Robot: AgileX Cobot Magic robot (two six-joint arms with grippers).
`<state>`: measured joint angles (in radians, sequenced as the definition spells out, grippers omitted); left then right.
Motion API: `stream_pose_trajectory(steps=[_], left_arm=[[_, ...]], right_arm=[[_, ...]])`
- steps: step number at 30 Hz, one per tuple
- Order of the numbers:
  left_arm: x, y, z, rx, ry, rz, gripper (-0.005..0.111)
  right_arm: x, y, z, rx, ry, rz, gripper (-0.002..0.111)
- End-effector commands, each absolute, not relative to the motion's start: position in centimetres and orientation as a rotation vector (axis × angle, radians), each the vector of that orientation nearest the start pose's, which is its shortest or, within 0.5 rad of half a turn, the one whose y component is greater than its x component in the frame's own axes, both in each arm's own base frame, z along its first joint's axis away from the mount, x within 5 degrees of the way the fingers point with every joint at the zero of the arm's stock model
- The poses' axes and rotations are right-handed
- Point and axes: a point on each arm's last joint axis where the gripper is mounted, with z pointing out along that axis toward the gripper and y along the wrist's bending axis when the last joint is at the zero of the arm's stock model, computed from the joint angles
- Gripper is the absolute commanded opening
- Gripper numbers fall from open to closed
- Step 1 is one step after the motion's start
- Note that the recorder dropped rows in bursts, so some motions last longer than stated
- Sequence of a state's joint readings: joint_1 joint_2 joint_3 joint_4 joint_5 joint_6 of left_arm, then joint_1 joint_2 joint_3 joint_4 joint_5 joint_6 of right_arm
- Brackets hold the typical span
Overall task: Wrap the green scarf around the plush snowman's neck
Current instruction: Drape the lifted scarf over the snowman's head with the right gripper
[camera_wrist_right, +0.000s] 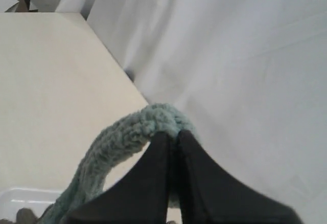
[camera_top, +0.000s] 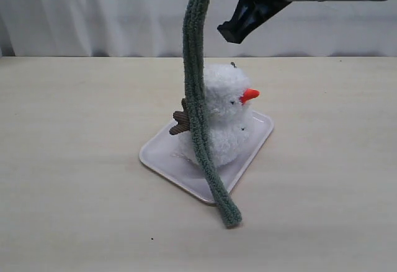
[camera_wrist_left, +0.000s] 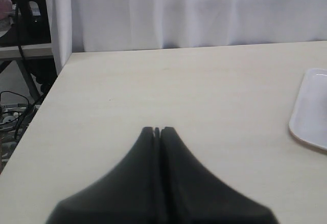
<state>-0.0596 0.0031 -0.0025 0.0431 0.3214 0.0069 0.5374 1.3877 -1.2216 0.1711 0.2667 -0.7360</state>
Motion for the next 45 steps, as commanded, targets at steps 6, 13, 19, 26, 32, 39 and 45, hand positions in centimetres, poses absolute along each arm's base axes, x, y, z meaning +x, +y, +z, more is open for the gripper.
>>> stream_pose_trajectory(steps=[6, 13, 19, 26, 32, 39, 45], left_arm=[[5.4, -0.2, 18.5, 0.084, 1.79, 0.0, 0.0], [5.4, -0.2, 18.5, 0.084, 1.79, 0.0, 0.0], [5.4, -0.2, 18.5, 0.084, 1.79, 0.0, 0.0], [5.4, -0.2, 18.5, 0.084, 1.79, 0.0, 0.0], [5.4, -0.2, 18.5, 0.084, 1.79, 0.0, 0.0], [5.4, -0.2, 18.5, 0.084, 1.79, 0.0, 0.0], [5.4, -0.2, 18.5, 0.084, 1.79, 0.0, 0.0]], right_arm=[[29.2, 17.4, 38.7, -0.952, 1.415, -0.078, 0.004], [30.7, 18.2, 37.0, -1.021, 1.369, -0.169, 0.004], [32.7, 19.0, 35.6, -0.923, 1.315, -0.192, 0.004], [35.9, 19.1, 34.7, -0.624, 1.363, -0.157, 0.004], [37.8, 19.3, 33.5, -0.536, 1.479, -0.163, 0.004], [39.1, 16.3, 30.6, -0.56, 1.791, 0.08, 0.004], [39.9, 12.6, 29.6, -0.536, 1.937, 0.313, 0.004]])
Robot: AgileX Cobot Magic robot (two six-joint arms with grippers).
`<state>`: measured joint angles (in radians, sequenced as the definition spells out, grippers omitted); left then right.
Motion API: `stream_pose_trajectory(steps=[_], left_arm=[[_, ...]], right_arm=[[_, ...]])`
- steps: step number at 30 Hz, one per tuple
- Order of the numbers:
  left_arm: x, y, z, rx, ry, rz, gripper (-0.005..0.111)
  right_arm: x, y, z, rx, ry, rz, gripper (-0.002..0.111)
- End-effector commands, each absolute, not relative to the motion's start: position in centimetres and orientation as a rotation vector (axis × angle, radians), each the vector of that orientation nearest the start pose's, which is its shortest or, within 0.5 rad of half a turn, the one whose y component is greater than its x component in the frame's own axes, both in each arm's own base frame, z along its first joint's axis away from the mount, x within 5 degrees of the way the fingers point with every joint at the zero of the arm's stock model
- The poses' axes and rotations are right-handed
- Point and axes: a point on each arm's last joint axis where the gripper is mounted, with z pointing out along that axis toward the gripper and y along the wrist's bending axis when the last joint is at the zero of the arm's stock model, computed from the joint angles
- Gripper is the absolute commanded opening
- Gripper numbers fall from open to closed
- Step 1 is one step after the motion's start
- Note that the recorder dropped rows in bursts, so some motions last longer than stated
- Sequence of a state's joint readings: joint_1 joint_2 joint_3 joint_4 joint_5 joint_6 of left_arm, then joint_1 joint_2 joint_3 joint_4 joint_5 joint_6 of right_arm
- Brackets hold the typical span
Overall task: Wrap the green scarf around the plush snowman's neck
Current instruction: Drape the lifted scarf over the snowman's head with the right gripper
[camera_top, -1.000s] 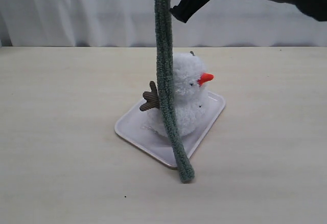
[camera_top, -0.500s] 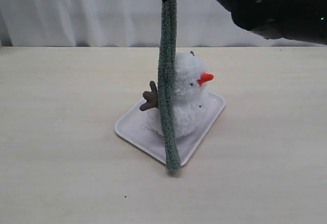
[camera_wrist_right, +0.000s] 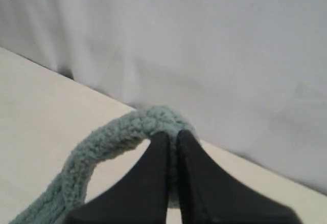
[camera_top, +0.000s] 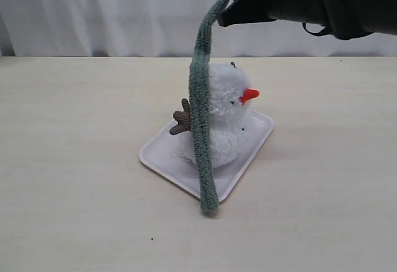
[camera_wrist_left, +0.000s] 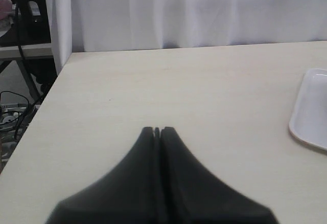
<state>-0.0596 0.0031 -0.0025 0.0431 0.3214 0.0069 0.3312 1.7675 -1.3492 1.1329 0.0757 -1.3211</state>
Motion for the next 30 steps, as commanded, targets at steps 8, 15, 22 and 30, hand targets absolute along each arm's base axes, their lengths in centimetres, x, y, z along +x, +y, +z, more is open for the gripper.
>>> stream_pose_trajectory(steps=[8, 15, 22, 30], left_arm=[[5.4, -0.2, 18.5, 0.084, 1.79, 0.0, 0.0], [5.4, -0.2, 18.5, 0.084, 1.79, 0.0, 0.0], [5.4, -0.2, 18.5, 0.084, 1.79, 0.0, 0.0], [5.4, -0.2, 18.5, 0.084, 1.79, 0.0, 0.0]], right_arm=[[38.6, 10.1, 27.2, -0.717, 2.22, 0.318, 0.004], [38.2, 9.2, 26.4, -0.719, 2.34, 0.228, 0.004], [38.3, 9.4, 25.2, -0.702, 2.401, 0.271, 0.004], [38.1, 9.8, 21.7, -0.892, 2.524, 0.325, 0.004]])
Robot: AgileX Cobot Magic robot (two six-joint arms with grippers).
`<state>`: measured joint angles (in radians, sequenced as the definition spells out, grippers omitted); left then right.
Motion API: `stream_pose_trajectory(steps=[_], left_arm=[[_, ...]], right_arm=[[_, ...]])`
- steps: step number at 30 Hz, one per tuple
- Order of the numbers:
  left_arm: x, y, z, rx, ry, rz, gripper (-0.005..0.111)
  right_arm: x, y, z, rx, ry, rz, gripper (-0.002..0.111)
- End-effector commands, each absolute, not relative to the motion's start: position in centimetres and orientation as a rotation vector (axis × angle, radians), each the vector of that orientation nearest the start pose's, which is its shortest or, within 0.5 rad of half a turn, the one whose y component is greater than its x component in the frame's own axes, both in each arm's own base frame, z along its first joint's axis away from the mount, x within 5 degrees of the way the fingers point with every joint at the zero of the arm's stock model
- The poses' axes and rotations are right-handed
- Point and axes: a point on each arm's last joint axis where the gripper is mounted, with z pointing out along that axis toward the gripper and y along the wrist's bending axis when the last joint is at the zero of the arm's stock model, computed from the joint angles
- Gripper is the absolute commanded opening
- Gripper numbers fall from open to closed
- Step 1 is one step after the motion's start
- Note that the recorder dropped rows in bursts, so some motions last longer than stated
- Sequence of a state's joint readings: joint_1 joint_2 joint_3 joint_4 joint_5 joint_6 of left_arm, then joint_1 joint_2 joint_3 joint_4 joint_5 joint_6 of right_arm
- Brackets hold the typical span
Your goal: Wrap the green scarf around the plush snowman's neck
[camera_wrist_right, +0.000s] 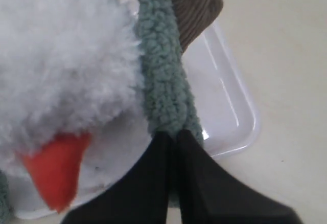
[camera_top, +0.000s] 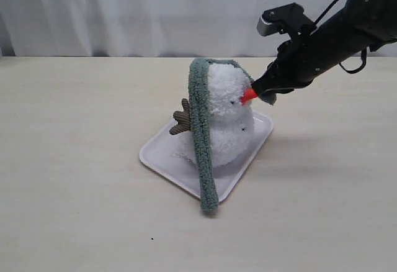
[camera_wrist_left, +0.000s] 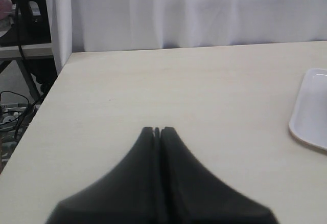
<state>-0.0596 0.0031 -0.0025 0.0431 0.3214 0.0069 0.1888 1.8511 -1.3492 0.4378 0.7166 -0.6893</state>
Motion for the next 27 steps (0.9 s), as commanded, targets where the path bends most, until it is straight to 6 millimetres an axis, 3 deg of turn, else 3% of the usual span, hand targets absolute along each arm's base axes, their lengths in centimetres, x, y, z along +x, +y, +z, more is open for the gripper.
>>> stream_pose_trajectory(steps=[1, 15, 16, 18, 19, 21, 24, 27], left_arm=[[5.4, -0.2, 18.5, 0.084, 1.79, 0.0, 0.0], [5.4, -0.2, 18.5, 0.084, 1.79, 0.0, 0.0], [5.4, -0.2, 18.5, 0.084, 1.79, 0.0, 0.0], [5.4, -0.2, 18.5, 0.084, 1.79, 0.0, 0.0], [5.4, -0.2, 18.5, 0.084, 1.79, 0.0, 0.0], [5.4, -0.2, 18.5, 0.084, 1.79, 0.0, 0.0], [5.4, -0.2, 18.5, 0.084, 1.79, 0.0, 0.0], [5.4, -0.2, 18.5, 0.084, 1.79, 0.0, 0.0]], right_arm=[[38.1, 9.8, 21.6, -0.91, 2.528, 0.329, 0.004], [37.9, 9.9, 21.1, -0.98, 2.522, 0.324, 0.005], [37.9, 9.9, 21.1, -0.985, 2.519, 0.322, 0.008], [37.8, 9.9, 21.1, -0.99, 2.526, 0.328, 0.022], [37.8, 9.9, 21.1, -0.985, 2.529, 0.331, 0.036], [37.6, 9.8, 21.0, -1.005, 2.541, 0.329, 0.051], [37.6, 9.4, 21.2, -1.045, 2.543, 0.256, 0.057], [37.3, 9.3, 23.3, -1.031, 2.479, 0.223, 0.057]])
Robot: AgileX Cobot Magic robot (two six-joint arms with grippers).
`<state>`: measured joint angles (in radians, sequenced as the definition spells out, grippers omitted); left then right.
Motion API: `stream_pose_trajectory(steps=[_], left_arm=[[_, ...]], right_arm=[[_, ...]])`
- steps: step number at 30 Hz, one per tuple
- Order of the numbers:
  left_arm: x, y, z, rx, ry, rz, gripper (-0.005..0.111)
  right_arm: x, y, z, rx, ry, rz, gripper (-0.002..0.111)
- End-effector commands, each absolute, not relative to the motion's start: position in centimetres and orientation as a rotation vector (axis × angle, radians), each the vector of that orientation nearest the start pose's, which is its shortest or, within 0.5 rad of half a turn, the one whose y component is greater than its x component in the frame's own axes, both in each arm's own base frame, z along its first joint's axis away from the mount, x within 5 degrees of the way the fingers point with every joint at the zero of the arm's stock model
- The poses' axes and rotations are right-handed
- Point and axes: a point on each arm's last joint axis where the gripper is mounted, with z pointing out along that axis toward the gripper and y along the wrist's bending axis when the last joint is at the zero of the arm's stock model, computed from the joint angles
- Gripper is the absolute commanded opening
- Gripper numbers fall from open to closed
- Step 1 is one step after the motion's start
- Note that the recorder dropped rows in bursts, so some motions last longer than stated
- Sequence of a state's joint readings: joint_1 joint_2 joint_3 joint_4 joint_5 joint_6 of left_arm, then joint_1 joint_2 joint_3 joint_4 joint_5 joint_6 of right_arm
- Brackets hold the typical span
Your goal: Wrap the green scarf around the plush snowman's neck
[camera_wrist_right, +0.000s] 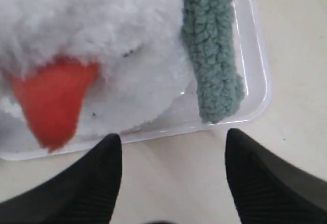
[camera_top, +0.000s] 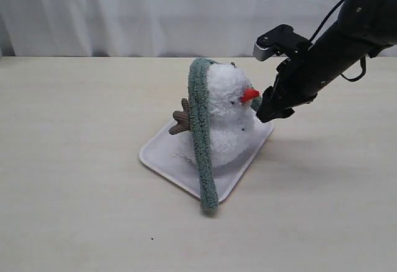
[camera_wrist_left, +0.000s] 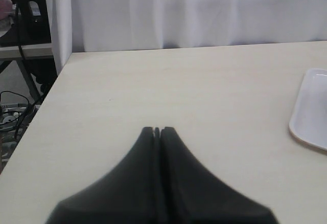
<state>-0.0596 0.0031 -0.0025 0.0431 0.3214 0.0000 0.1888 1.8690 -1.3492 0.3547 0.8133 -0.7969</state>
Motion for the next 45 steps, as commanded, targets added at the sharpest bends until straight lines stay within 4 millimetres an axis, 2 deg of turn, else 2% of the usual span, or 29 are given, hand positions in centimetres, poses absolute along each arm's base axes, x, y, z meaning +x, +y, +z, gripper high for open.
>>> stream_pose_trajectory(steps=[1, 5, 11, 15, 17, 22, 25, 30, 36, 40, 45], left_arm=[[5.4, -0.2, 18.5, 0.084, 1.79, 0.0, 0.0], [5.4, -0.2, 18.5, 0.084, 1.79, 0.0, 0.0], [5.4, -0.2, 18.5, 0.084, 1.79, 0.0, 0.0], [5.4, -0.2, 18.5, 0.084, 1.79, 0.0, 0.0], [5.4, -0.2, 18.5, 0.084, 1.79, 0.0, 0.0], [5.4, -0.2, 18.5, 0.084, 1.79, 0.0, 0.0], [5.4, -0.2, 18.5, 0.084, 1.79, 0.0, 0.0], [5.4, -0.2, 18.5, 0.084, 1.79, 0.0, 0.0], [5.4, -0.2, 18.5, 0.084, 1.79, 0.0, 0.0], [5.4, -0.2, 18.5, 0.084, 1.79, 0.0, 0.0], [5.4, -0.2, 18.5, 0.084, 1.79, 0.0, 0.0]], right_arm=[[37.1, 9.2, 24.3, -1.018, 2.444, 0.206, 0.057], [36.0, 9.3, 27.3, -0.969, 2.368, 0.238, 0.057], [34.9, 9.8, 28.7, -1.06, 2.308, 0.298, 0.057], [34.4, 11.7, 29.3, -1.055, 2.246, 0.425, 0.061], [34.1, 13.3, 29.1, -1.025, 2.279, 0.386, 0.065], [34.3, 14.4, 28.3, -1.026, 2.306, 0.186, 0.065], [34.8, 14.9, 27.8, -0.997, 2.295, 0.203, 0.066], [35.8, 15.3, 25.6, -0.997, 2.328, 0.212, 0.073], [36.6, 16.0, 23.0, -1.031, 2.361, 0.258, 0.073], [37.0, 16.4, 22.3, -0.965, 2.37, 0.318, 0.063], [36.9, 16.9, 22.6, -0.854, 2.38, 0.429, 0.051]])
